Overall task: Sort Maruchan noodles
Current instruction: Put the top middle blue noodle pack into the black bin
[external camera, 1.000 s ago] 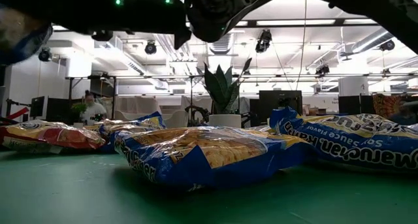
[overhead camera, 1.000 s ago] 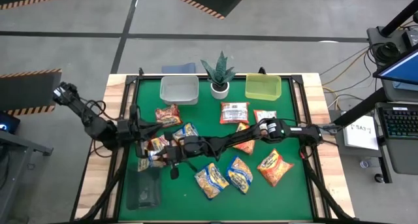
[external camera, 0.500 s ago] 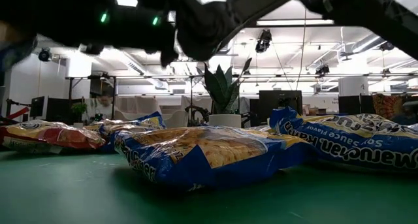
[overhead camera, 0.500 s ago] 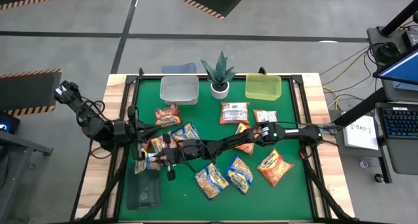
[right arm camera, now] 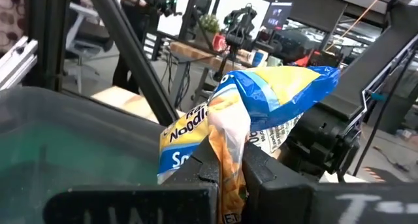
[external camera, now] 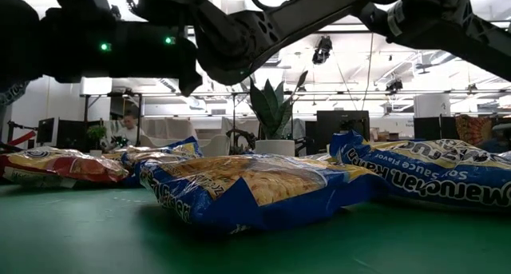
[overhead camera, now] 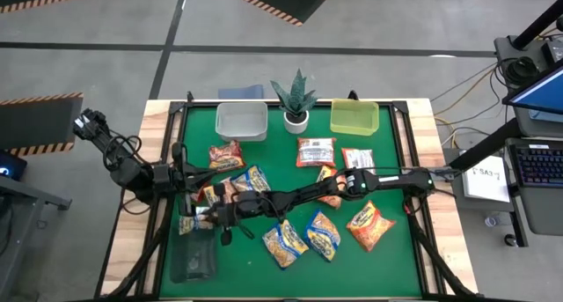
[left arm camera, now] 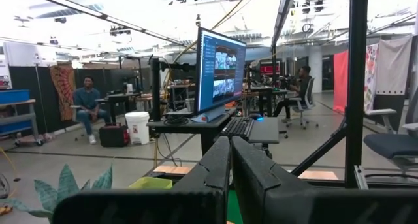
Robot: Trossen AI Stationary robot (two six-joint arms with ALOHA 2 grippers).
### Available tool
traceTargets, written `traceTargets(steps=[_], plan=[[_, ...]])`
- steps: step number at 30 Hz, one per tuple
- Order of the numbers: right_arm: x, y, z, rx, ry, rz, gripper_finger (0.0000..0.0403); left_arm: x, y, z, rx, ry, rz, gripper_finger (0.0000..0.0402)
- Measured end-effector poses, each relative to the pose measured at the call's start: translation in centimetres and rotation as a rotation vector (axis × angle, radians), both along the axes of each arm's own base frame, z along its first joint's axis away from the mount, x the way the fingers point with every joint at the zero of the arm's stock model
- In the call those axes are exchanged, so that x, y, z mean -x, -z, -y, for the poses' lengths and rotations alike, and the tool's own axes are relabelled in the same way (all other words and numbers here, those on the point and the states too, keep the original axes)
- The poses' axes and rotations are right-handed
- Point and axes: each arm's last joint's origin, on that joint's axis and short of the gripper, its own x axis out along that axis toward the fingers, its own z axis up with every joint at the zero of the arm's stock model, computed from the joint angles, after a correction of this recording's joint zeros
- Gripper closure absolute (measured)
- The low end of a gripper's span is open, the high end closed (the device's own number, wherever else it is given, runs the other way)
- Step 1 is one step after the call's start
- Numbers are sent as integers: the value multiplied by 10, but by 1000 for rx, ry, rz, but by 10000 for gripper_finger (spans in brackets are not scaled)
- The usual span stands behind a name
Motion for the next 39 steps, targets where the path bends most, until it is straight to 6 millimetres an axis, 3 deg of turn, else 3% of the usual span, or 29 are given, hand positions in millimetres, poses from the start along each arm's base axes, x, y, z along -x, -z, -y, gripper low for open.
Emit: traceTargets(steps=[17,39], plan=[[0,4,-1,5,-2,-27,311,0,0,0,-2,0,-2,402],[1,16,-1,-33,-1,-156,356,0,0,0,-2,0,-2,402]])
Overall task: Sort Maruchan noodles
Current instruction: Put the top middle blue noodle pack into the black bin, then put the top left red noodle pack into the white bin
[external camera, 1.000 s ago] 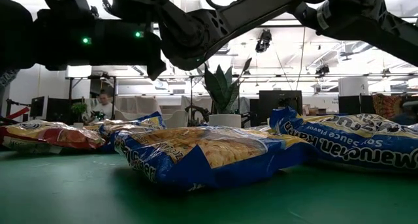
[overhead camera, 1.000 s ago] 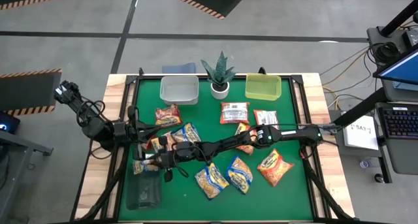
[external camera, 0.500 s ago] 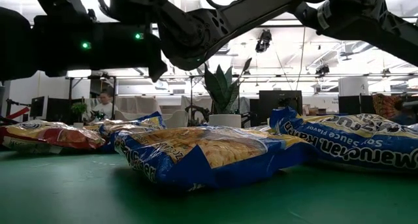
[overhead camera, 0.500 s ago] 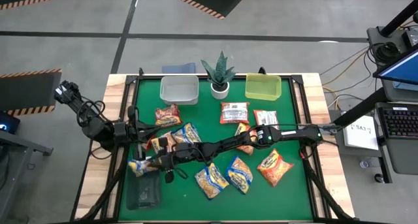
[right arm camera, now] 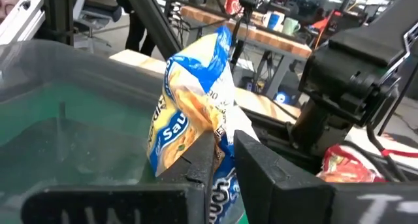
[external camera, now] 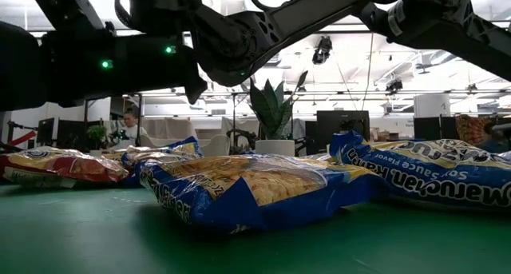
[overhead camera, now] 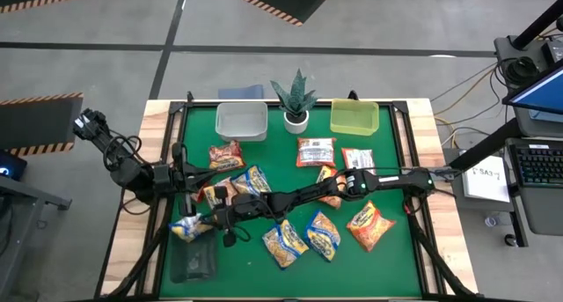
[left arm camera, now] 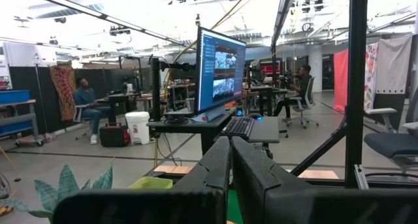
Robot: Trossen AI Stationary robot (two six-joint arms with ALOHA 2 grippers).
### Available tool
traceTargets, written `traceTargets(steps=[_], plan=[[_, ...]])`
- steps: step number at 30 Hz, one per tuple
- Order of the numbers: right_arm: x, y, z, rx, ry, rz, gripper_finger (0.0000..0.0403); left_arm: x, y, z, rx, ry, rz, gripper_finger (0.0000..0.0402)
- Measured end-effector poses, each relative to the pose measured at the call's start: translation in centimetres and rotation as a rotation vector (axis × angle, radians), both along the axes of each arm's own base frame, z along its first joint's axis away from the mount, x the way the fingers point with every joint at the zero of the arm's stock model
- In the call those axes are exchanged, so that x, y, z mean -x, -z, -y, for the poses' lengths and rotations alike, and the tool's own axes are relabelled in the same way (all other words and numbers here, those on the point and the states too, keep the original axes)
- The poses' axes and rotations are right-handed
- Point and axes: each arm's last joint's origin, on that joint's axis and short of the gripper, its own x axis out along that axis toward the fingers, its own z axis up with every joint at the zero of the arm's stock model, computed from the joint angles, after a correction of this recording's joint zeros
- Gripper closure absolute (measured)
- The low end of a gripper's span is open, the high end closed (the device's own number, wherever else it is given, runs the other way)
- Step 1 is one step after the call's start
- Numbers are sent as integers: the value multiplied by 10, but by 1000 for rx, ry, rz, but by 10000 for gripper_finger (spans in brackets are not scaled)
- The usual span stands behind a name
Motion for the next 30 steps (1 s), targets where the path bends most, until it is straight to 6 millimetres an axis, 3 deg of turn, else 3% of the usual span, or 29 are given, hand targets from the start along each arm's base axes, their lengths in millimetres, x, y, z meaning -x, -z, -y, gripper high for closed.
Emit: traceTargets(steps=[12,20,30], plan=[[1,1,-1,-53,10,-52,350,0,0,0,0,0,0,402],[-2,-14,3,-76,154,-127,280,0,0,0,-3,0,-3,402],[1,-32,7,-70,181,-181,217,0,1,0,-5,0,-5,402]])
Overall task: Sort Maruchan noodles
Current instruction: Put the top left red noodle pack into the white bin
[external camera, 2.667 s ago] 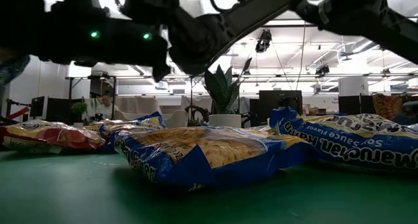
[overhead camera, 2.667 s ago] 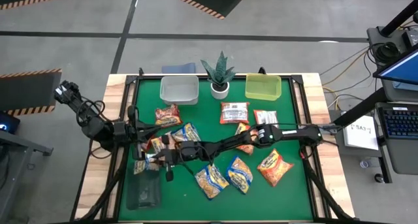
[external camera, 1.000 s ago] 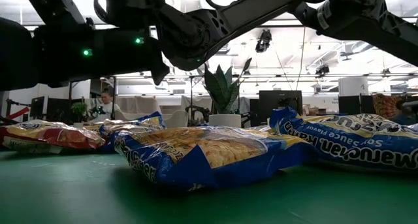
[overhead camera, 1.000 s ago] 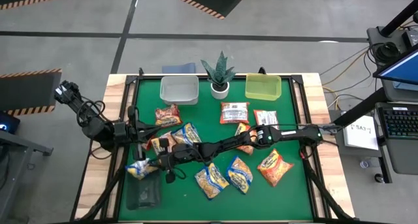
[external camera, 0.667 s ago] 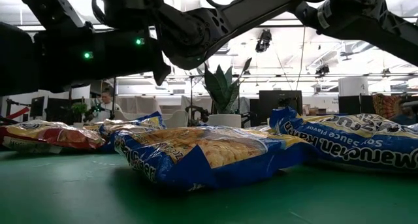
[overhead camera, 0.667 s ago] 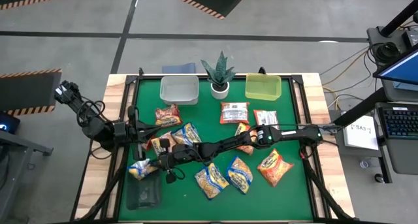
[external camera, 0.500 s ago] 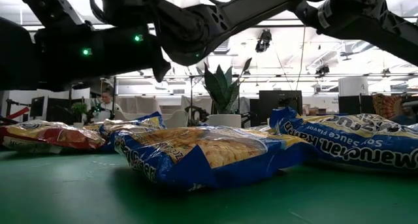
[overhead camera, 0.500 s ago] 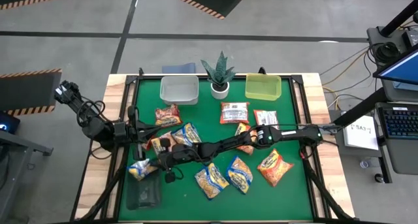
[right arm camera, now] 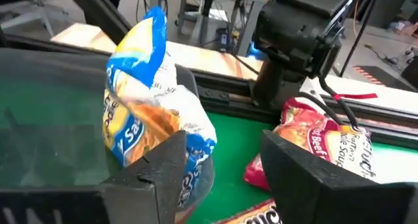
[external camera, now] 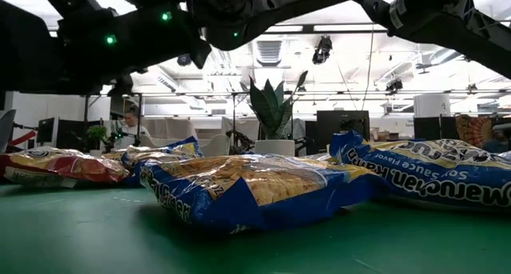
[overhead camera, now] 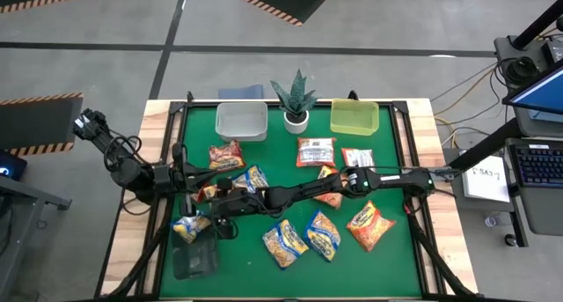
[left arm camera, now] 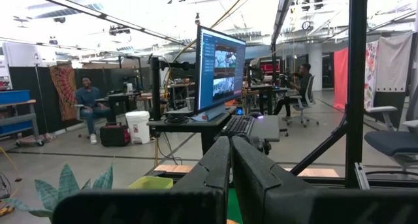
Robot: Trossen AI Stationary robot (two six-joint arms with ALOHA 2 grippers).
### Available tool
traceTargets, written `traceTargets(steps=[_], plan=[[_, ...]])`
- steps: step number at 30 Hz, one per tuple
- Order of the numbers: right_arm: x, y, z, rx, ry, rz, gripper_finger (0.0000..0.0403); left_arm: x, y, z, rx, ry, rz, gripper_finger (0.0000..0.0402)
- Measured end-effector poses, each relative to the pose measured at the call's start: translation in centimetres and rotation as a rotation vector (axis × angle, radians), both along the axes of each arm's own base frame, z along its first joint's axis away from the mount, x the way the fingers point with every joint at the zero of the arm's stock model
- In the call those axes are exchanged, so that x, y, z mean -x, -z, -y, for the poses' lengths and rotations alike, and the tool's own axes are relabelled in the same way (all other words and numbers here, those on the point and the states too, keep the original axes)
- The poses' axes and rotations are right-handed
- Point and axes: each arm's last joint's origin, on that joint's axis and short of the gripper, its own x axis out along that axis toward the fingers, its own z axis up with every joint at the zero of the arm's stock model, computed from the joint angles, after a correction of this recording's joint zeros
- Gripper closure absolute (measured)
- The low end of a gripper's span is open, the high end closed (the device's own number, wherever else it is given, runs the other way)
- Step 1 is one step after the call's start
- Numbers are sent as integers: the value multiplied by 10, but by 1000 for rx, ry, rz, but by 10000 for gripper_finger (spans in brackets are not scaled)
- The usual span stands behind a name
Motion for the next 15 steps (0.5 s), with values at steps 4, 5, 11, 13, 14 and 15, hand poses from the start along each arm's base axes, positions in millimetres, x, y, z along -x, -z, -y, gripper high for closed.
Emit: traceTargets(steps=[4,5,11,13,14,15], plan=[[8,-16,3,49,-12,-87,209,-1,1,0,-6,0,-7,402],[11,-23,5,62,-14,-115,209,-1,1,1,-5,0,-9,402],[39,-54,15,112,-18,-368,216,-1,1,1,-4,1,-12,402],[48,-55,17,110,-11,-465,221,-1,1,1,-4,0,-12,402],[52,-56,18,108,-7,-510,223,-1,2,1,-4,0,-12,402],[57,-55,19,104,-2,-556,225,-1,2,1,-4,0,-13,402]])
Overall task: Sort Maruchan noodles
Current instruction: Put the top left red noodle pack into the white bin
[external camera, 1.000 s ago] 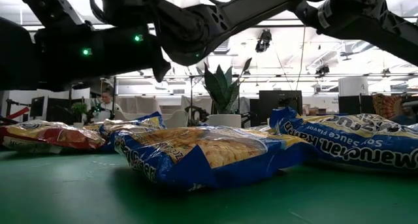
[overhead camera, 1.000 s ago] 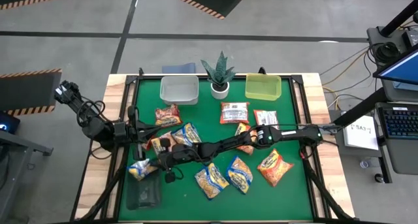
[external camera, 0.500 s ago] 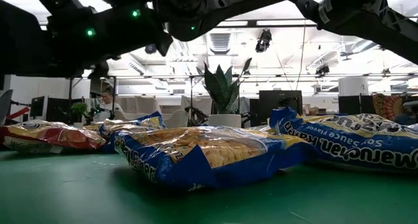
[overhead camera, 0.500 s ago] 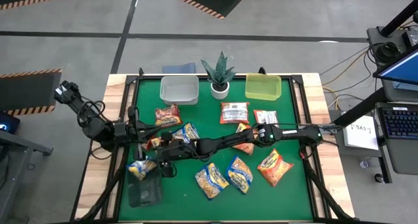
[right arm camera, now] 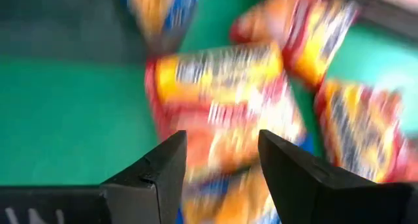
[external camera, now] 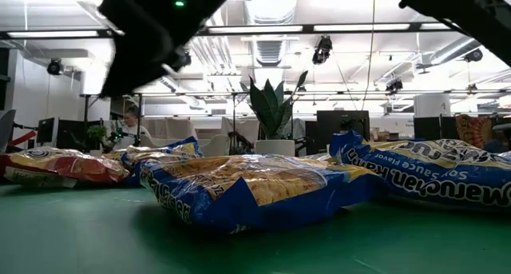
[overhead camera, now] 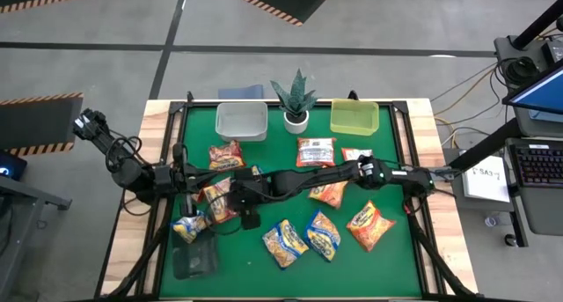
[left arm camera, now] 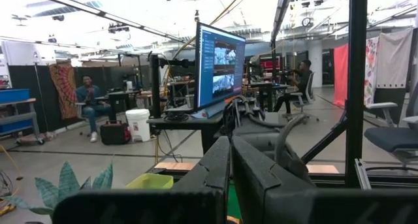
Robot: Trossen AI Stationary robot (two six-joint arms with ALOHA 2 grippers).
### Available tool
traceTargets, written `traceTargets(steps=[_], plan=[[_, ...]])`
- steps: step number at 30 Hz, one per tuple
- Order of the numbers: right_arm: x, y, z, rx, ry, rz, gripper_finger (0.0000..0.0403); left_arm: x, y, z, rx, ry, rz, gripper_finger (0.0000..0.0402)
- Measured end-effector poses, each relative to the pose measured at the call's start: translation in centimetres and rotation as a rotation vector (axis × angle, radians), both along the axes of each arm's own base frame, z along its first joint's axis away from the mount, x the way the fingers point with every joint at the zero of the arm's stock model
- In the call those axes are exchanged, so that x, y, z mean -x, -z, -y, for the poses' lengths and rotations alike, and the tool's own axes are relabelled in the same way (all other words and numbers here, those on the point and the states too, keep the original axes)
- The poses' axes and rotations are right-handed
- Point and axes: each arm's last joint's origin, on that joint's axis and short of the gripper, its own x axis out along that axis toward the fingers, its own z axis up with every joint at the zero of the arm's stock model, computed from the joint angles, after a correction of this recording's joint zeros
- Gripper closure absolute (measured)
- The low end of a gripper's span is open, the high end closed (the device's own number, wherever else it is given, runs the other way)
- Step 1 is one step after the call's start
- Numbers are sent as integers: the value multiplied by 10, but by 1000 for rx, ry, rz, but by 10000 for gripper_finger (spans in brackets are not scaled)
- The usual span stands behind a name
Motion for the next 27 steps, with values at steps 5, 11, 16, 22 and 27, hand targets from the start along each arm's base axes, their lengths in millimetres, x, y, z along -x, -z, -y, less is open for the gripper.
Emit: traceTargets(steps=[5,11,16,22,27], plan=[[17,3,-2,-5,22,-132,233,0,0,0,3,1,-1,402],[43,-2,-10,6,32,-142,239,-1,1,1,20,5,-3,402],[76,-5,-5,-38,67,-37,243,-5,4,4,15,6,-17,402],[132,-5,4,-80,69,106,244,-11,8,0,84,-205,-49,402],[184,-2,14,-101,69,204,250,-20,16,-7,157,-481,-92,402]])
